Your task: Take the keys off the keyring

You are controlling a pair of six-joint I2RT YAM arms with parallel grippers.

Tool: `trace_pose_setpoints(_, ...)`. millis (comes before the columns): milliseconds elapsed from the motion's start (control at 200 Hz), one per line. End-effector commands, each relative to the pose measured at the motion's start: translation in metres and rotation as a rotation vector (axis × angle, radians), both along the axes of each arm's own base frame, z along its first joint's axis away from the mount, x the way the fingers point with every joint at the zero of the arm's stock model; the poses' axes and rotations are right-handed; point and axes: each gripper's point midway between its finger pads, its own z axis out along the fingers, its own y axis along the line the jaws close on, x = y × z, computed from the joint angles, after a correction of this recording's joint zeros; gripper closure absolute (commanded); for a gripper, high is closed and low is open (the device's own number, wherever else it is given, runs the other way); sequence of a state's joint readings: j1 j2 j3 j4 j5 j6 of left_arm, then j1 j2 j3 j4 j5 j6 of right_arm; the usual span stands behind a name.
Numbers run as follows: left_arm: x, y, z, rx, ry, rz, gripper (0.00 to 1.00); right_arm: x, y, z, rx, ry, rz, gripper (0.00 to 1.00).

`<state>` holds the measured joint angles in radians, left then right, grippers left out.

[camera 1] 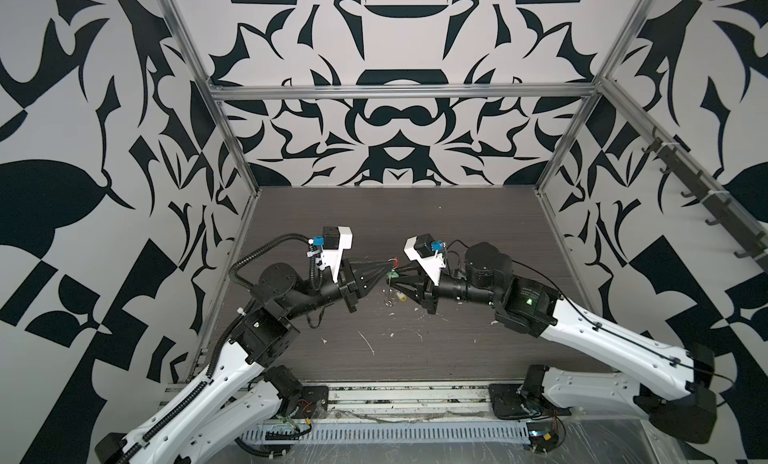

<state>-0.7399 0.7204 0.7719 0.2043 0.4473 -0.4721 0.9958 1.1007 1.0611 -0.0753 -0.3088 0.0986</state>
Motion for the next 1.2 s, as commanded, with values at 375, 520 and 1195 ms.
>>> trace_pose_setpoints(375, -0.003, 0.006, 0.002, -0.009, -0.030, 0.022, 1.00, -0.005, -0.007, 0.033, 0.076, -0.047, -0.007, 1.00)
trace_pose_setpoints(520, -0.003, 0.009, 0.004, -0.009, -0.041, 0.038, 1.00, -0.006, -0.011, 0.031, 0.075, -0.043, -0.016, 1.00)
trace_pose_setpoints(1195, -0.012, 0.016, 0.009, 0.001, -0.054, 0.036, 1.00, 0.005, -0.026, 0.031, 0.051, -0.069, -0.113, 1.00)
